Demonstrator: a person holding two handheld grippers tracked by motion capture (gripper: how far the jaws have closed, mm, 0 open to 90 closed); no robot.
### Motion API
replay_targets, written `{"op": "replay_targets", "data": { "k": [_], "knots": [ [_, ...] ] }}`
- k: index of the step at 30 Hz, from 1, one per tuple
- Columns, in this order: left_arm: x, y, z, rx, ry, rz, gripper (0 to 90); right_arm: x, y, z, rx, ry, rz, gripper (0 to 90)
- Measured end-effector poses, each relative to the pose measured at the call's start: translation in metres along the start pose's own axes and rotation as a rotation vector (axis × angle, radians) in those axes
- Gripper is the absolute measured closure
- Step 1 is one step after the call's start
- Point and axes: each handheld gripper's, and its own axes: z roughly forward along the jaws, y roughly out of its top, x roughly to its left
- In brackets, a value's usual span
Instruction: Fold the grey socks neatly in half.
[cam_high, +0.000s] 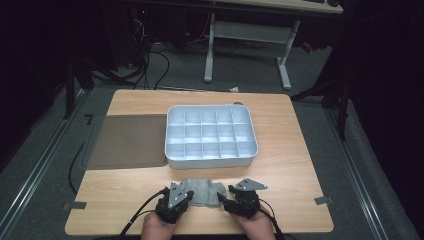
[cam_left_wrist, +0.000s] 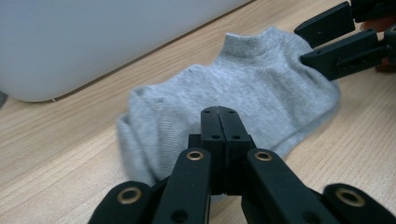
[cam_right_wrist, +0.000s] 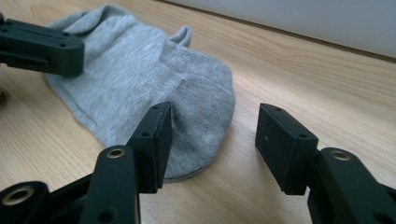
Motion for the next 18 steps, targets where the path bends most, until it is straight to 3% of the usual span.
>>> {"op": "replay_targets", "data": {
  "k": [1,2,7,9,12,18],
  "knots": [
    [0.000,0.000,0.000,0.004,0.000,0.002,90.0,0.003,0.000,0.001,0.002,-0.006,-0.017,47.2],
    [0.000,0.000,0.000,0.009,0.006,0.001,90.0,0.007,0.000,0.002,0.005,-0.025,-0.060,53.2],
    [0.008,-0.002,-0.002,0.024,0.049,-0.007,90.0,0.010,0.000,0.002,0.009,-0.022,-0.078,62.4],
    [0.014,-0.004,-0.005,0.042,0.091,-0.010,90.0,0.010,0.000,0.001,0.013,-0.011,-0.075,66.3],
    [0.027,-0.007,-0.011,0.052,0.116,-0.042,90.0,0.009,0.000,0.002,0.012,0.009,-0.087,72.8],
    [0.034,-0.010,-0.014,0.052,0.095,-0.086,90.0,0.008,0.000,0.002,0.016,0.047,-0.086,82.6]
  ]
}}
